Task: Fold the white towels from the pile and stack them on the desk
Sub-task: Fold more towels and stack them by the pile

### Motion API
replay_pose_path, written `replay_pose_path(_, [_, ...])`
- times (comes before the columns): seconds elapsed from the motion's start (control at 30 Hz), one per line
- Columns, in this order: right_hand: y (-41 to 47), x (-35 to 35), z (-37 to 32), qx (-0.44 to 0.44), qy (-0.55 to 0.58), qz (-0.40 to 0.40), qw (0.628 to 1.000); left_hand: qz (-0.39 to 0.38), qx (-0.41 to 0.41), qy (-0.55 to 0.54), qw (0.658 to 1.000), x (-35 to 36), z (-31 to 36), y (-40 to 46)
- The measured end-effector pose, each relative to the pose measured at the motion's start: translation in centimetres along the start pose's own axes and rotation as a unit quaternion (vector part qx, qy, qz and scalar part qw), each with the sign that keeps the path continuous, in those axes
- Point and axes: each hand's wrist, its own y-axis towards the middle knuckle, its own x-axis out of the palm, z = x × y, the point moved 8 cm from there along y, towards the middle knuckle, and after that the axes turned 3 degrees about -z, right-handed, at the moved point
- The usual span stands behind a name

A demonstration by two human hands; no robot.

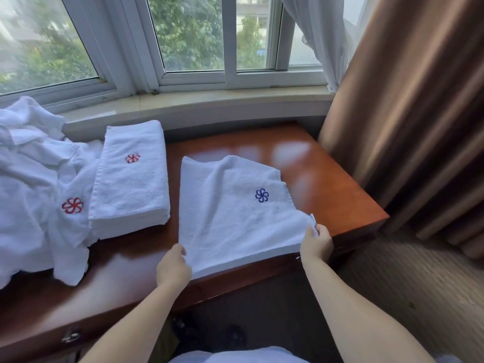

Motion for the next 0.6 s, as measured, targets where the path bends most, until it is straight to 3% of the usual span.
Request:
replay_pose_path(0.07, [0.4,-0.5,2.0,0.037,-0.032,0.007,0.999,0.006,-0.027,-0.069,0.997,-0.3,-0.9,0.4])
replay_pose_path(0.17, [-0.4,0.6,5.4,0.11,-0.008,-0.073,0.991,0.003,0.01,-0.094,0.995,-0.2,-0.9,0.6])
replay_pose_path(0.27, [-1.0,1.2,5.7,0.13,0.047,-0.094,0.986,-0.042,0.161,0.011,0.986,0.6,1.6,-0.9])
replay_pose_path(0.33, [-1.1,0.9,5.6,0.135,0.049,-0.083,0.986,-0.092,0.226,0.14,0.96,2.1,2.7,-1.8])
replay_pose_path(0.4, [-0.9,0.7,5.4,0.137,0.042,-0.079,0.987,-0.094,0.261,0.231,0.932,2.8,3.5,-2.1])
replay_pose_path(0.6, [-0.8,1.8,4.5,0.138,0.071,-0.139,0.978,0.04,0.22,0.08,0.971,-1.1,5.0,-1.6])
